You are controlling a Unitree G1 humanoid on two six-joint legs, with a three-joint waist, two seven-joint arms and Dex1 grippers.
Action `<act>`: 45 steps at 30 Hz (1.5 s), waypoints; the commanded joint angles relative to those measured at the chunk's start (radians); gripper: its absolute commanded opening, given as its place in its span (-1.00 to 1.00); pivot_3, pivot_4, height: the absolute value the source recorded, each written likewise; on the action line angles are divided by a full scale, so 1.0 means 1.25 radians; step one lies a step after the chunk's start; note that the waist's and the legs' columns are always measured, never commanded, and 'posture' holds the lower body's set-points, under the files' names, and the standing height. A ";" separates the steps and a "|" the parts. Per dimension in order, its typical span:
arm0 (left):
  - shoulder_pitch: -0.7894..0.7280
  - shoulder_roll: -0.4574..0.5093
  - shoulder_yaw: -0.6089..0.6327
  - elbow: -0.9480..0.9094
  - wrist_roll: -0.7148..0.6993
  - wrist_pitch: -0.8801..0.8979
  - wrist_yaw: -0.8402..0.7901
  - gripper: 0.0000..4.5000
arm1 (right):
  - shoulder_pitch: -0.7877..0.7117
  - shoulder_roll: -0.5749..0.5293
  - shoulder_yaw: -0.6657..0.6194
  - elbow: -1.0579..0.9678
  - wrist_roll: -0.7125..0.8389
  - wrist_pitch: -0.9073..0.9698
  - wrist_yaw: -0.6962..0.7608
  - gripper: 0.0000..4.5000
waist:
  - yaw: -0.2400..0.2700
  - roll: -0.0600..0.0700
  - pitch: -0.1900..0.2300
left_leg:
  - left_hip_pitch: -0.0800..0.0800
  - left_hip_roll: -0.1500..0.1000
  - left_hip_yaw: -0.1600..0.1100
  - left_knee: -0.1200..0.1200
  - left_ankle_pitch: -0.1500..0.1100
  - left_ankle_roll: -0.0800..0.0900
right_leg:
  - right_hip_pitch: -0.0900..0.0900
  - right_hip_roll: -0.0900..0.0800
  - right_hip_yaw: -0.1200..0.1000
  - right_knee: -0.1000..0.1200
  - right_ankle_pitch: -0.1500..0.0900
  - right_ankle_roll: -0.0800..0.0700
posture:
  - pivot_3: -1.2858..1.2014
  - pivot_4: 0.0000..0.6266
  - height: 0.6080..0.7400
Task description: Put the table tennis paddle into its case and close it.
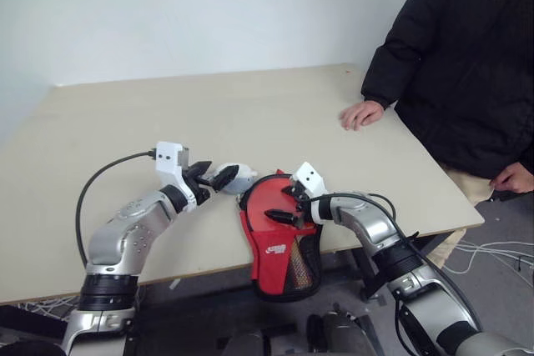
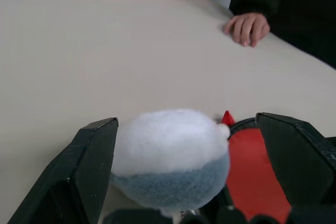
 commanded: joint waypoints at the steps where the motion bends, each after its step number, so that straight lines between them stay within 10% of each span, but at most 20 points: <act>1: -0.032 -0.017 -0.001 0.015 0.051 -0.031 -0.003 1.00 | -0.002 0.005 -0.004 -0.016 0.002 0.014 0.005 1.00 | 0.000 0.000 0.000 | 0.000 0.000 0.000 0.000 0.000 0.000 | 0.000 0.000 0.000 0.000 0.000 0.000 | 0.03 -1.00 1.00; 13: -0.085 -0.106 0.007 0.143 0.155 -0.059 0.037 1.00 | 0.016 0.008 -0.003 -0.052 0.006 0.042 0.003 1.00 | 0.001 -0.001 -0.001 | 0.001 0.000 0.001 0.001 -0.001 0.001 | 0.001 0.000 0.002 0.001 0.000 0.000 | 0.03 -1.00 1.00; 30: -0.155 -0.166 -0.001 0.186 0.185 -0.031 0.012 -0.68 | 0.024 0.012 0.001 -0.064 0.002 0.054 -0.001 1.00 | 0.002 -0.001 -0.001 | 0.003 -0.001 -0.001 0.002 -0.001 0.001 | 0.003 0.000 0.002 0.001 0.000 0.000 | 0.03 -1.00 1.00; 45: -0.269 -0.197 0.013 0.302 0.236 -0.081 0.001 -0.68 | 0.030 0.027 0.010 -0.008 -0.033 -0.023 -0.026 1.00 | 0.003 -0.002 -0.001 | 0.003 -0.003 -0.002 0.004 0.000 0.003 | 0.006 0.000 0.002 0.001 0.000 0.000 | 0.03 -1.00 1.00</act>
